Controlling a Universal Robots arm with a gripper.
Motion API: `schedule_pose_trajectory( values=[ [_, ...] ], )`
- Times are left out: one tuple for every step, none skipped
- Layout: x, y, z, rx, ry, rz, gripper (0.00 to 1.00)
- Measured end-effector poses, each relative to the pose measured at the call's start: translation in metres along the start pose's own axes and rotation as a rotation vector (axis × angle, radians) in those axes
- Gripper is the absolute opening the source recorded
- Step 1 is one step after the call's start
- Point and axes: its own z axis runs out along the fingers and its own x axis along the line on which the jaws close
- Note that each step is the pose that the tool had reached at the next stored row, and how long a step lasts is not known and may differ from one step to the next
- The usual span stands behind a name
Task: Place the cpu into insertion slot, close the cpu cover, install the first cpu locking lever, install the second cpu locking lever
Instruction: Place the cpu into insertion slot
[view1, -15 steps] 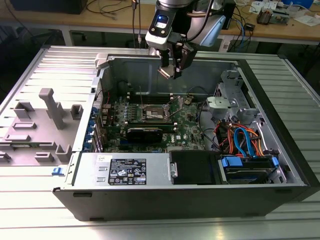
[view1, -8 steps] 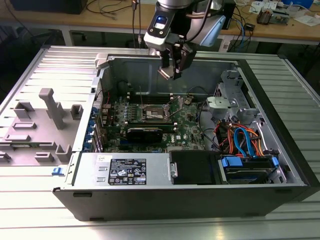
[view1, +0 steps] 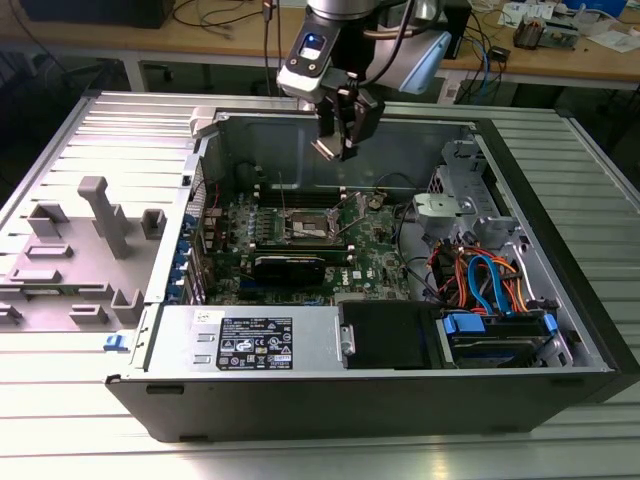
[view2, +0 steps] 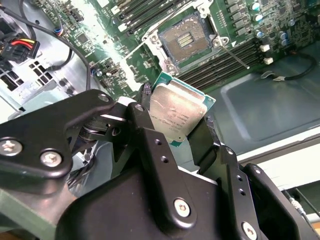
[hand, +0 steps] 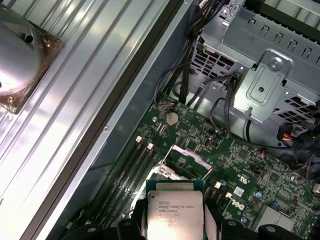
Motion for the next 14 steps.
schedule_pose_trajectory(
  values=[
    [0.0008,-0.0013,-0.0001,0.0001,-0.0001,0.000,0.55],
    [0.0014,-0.0023,-0.0002,0.0002,-0.0002,0.000,0.55],
    [0.0022,-0.0037,-0.0002,0.0001,-0.0001,0.000,0.55],
    [0.0025,-0.0042,-0.0002,0.0002,-0.0001,0.000,0.55],
    [0.0027,-0.0045,-0.0003,0.0002,-0.0002,0.000,0.55],
    [0.0028,-0.0048,-0.0002,0.0002,-0.0001,0.000,0.55],
    [0.0028,-0.0048,-0.0003,0.0002,-0.0001,0.000,0.55],
    [0.0030,-0.0050,-0.0002,0.0003,-0.0001,0.000,0.55],
    [0.0030,-0.0051,-0.0002,0.0004,-0.0004,0.000,0.55],
    [0.0030,-0.0051,-0.0002,0.0004,-0.0004,0.000,0.55],
    [0.0030,-0.0051,-0.0002,0.0004,-0.0004,0.000,0.55],
    [0.0030,-0.0051,-0.0002,0.0005,-0.0005,0.000,0.55],
    [0.0030,-0.0051,-0.0002,0.0005,-0.0005,0.000,0.55],
    [0.0030,-0.0051,-0.0002,0.0005,-0.0005,0.000,0.55]
  ],
)
